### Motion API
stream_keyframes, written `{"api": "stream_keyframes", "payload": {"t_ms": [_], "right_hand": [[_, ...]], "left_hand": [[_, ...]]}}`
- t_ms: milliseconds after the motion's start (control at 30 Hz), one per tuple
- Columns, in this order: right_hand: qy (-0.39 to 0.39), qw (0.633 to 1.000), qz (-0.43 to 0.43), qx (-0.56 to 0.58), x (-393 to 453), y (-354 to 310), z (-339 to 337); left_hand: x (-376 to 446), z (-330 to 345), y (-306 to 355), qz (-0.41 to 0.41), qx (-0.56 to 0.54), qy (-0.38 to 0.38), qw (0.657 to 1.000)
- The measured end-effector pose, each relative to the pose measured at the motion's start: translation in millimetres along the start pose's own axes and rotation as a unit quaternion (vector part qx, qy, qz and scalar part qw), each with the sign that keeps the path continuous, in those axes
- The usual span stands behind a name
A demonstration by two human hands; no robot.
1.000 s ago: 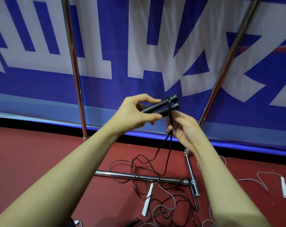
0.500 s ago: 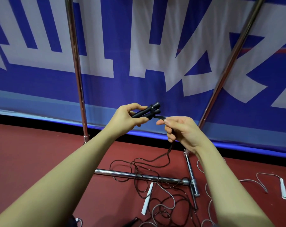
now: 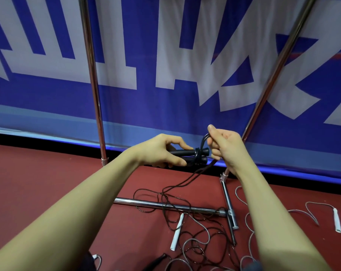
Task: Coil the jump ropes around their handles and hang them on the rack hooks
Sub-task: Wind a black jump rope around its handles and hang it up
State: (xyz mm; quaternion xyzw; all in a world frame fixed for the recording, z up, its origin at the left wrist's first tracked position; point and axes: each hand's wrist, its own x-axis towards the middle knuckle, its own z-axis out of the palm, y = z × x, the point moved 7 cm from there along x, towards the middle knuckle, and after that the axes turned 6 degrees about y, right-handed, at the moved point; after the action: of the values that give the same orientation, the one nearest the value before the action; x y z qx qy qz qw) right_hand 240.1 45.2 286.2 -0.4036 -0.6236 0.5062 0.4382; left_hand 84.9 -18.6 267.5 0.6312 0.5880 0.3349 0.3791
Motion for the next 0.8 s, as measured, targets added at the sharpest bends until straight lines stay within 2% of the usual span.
{"api": "stream_keyframes", "payload": {"t_ms": [133, 233, 367, 500, 633, 800], "right_hand": [[0.049, 0.998, -0.006, -0.032, 1, 0, -6], [0.067, 0.997, -0.01, 0.03, -1, -1, -7], [0.061, 0.994, 0.002, 0.088, 2, 4, -5], [0.04, 0.992, 0.017, 0.115, 5, 14, 5], [-0.027, 0.988, 0.053, 0.143, 0, 19, 20], [-0.104, 0.987, 0.072, 0.102, -4, 24, 33]], "left_hand": [[-4, 7, 12, 0.017, -0.044, -0.031, 0.998], [-7, 7, 25, 0.041, -0.096, -0.034, 0.994], [-8, -5, 38, 0.069, -0.15, 0.027, 0.986], [-5, -16, 41, 0.077, -0.189, 0.103, 0.974], [1, -21, 32, 0.055, -0.213, 0.187, 0.957], [4, -22, 16, 0.028, -0.196, 0.237, 0.951]]}}
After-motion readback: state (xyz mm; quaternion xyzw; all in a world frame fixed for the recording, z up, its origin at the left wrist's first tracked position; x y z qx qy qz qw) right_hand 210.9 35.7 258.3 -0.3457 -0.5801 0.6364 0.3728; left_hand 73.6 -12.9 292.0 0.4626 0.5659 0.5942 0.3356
